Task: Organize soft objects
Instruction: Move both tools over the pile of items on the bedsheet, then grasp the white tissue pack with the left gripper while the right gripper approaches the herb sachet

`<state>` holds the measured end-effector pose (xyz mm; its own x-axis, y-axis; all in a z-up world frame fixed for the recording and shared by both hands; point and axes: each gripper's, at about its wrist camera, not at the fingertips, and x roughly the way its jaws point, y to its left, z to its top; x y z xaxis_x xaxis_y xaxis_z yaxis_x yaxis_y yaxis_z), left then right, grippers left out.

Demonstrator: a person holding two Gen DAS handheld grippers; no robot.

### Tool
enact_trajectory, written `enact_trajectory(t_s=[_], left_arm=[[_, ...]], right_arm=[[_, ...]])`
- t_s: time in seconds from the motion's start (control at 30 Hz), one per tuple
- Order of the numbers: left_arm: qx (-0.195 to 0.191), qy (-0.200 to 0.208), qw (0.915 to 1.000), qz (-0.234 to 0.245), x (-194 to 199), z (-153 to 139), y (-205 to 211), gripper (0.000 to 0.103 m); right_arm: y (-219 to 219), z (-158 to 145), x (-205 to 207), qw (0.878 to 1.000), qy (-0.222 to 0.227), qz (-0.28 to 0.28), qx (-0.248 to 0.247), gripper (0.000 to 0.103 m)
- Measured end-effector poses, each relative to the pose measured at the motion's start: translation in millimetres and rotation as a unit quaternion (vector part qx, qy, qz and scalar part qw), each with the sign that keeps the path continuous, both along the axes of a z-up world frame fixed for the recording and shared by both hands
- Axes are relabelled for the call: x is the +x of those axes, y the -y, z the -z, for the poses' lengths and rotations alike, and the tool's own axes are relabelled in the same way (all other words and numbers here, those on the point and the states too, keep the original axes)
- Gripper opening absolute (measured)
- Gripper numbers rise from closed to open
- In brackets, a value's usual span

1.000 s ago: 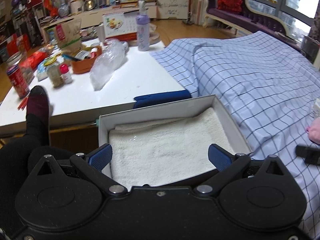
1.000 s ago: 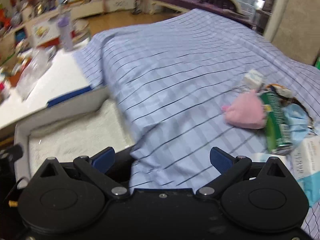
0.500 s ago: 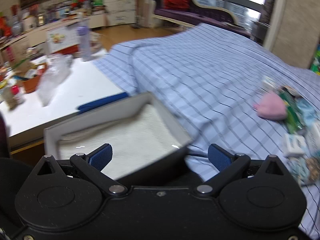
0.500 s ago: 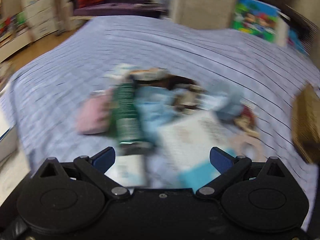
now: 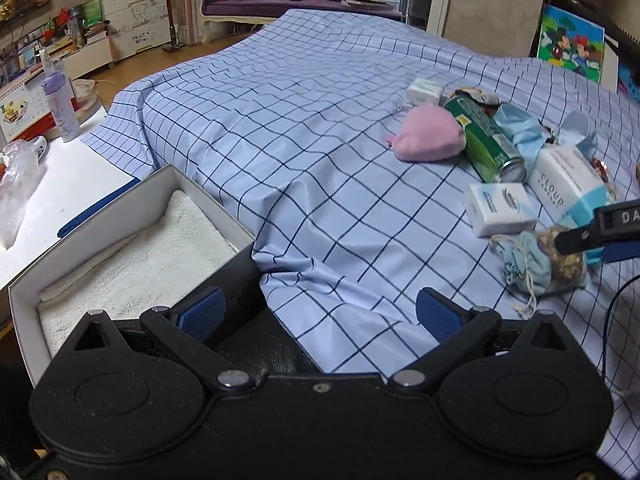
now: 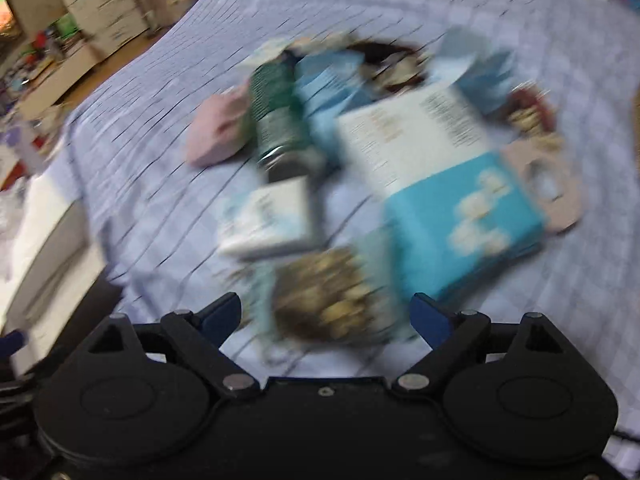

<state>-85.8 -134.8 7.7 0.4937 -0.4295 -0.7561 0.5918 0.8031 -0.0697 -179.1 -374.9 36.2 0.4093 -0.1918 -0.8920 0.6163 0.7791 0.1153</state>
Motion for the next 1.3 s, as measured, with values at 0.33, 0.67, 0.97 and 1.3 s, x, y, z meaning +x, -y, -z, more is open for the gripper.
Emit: enact_trajectory(t_s=[0.33, 0.67, 0.97, 1.3], left_arm=[[0.006, 0.002, 1.0, 0.001, -0.9, 7.0, 3.5, 0.099], [0.012, 0.01, 0.9982, 0.058, 8.4, -4.9, 47.4, 0.099], [0.015, -0.049, 0.9917, 0.118, 20.5, -0.4, 131.1, 0.099], [0.026, -0.1, 0.9863, 0.128, 22.0, 23.6, 194.1, 0.099]], right_arm=[[-16.5, 42.1, 21.3, 0.998, -0.058, 0.004, -0.013, 0.092], [-14.6, 56.0, 27.0, 0.997, -0.016, -0.024, -0.074, 0.085], [-14.7, 55.0, 14.8, 0.996, 0.001, -0.046, -0.077, 0.088], [-15.4, 58.9, 8.6, 0.995, 0.029, -0.053, -0.083, 0.093]])
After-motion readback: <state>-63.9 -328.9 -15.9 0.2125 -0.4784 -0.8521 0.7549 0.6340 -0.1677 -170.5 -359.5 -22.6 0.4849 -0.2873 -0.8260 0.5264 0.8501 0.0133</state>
